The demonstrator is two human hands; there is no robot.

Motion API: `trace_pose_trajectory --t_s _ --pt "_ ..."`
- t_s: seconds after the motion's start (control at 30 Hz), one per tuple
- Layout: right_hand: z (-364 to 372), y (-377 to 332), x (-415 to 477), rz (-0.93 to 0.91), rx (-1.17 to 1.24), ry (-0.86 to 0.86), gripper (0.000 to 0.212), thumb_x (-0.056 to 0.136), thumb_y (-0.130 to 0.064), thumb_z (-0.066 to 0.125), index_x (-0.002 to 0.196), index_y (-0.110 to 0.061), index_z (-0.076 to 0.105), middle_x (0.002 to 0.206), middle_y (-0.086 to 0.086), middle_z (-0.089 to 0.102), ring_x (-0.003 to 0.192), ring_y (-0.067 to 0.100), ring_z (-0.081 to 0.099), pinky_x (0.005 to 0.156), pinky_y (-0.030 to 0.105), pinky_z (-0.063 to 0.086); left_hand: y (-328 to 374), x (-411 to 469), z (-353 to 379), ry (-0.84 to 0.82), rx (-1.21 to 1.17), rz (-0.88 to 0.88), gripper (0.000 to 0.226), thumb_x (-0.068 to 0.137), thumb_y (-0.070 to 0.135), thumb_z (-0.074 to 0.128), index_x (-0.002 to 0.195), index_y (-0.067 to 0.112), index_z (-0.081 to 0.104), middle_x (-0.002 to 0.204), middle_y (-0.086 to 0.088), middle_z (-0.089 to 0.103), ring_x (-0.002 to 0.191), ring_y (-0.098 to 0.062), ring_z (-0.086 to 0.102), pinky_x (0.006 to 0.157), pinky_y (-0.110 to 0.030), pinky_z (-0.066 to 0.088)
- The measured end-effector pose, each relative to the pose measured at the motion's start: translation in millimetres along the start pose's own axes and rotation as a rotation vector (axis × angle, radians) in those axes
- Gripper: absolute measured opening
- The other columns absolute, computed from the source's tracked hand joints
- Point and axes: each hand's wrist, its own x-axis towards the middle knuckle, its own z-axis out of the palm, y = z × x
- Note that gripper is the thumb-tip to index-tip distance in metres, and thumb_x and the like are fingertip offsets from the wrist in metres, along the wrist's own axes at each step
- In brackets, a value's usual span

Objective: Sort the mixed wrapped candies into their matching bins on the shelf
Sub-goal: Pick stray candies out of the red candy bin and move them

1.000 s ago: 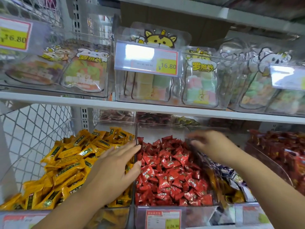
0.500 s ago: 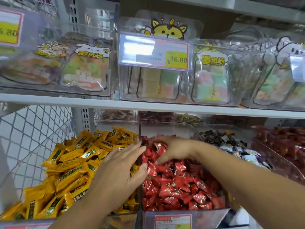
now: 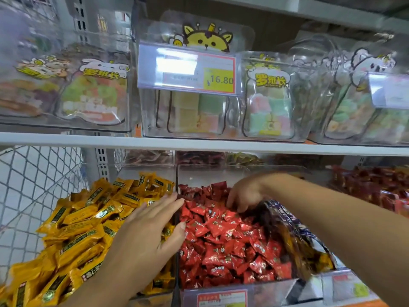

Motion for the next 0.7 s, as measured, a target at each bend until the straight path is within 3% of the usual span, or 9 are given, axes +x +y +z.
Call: trace_pose_trajectory --t_s 0.07,0.17,0.5,0.6,0.7 --pt "5.1 -2.7 6.5 -0.008 -0.048 0.016 0.065 0.094 -0.018 0.059 0.151 -0.023 0.028 0.156 0.001 0.028 0.138 0.022 0.033 0.103 0.027 0.031 -0.7 0.3 -0.1 -0.013 0.004 -0.004 0.072 0.073 0.074 -0.004 0.141 0.06 0.012 0.135 0.049 -0.008 0.12 0.032 -0.018 0.106 -0.01 -0.013" --pt "11.0 -2.0 14.9 -0.028 0.098 0.005 0.079 0.092 -0.021 0.063 0.153 -0.03 0.016 0.16 -0.001 0.014 0.145 0.023 0.019 0.112 0.033 0.025 -1.5 1.4 -0.7 -0.022 0.002 -0.01 0.08 0.066 0.084 -0.015 0.139 0.063 0.01 0.132 0.053 -0.008 0.118 0.033 -0.021 0.106 -0.01 -0.013" --pt "28.3 -12.7 33.5 -0.143 0.17 0.071 0.066 0.094 -0.019 0.058 0.15 -0.029 0.026 0.157 0.001 0.026 0.14 0.022 0.03 0.11 0.031 0.029 -0.3 1.9 -0.1 -0.018 0.007 -0.005 0.069 0.073 0.073 -0.002 0.139 0.06 0.013 0.132 0.052 -0.007 0.117 0.035 -0.018 0.1 -0.003 -0.017" --pt "26.1 -6.5 22.3 -0.158 0.301 0.18 0.062 0.092 -0.025 0.061 0.147 -0.03 0.034 0.15 -0.001 0.037 0.132 0.021 0.04 0.104 0.03 0.035 0.1 1.9 -0.7 -0.011 0.004 -0.01 0.069 0.072 0.073 -0.003 0.139 0.061 0.013 0.131 0.052 -0.008 0.117 0.035 -0.018 0.102 -0.006 -0.016" --pt "23.6 -3.7 3.2 -0.228 0.586 0.235 0.058 0.086 -0.025 0.069 0.139 -0.027 0.045 0.131 -0.003 0.056 0.113 0.015 0.056 0.097 0.028 0.047 -1.4 2.6 0.4 -0.001 -0.011 -0.002 0.071 0.073 0.073 -0.001 0.141 0.059 0.016 0.134 0.049 -0.005 0.12 0.032 -0.013 0.105 -0.009 -0.012"
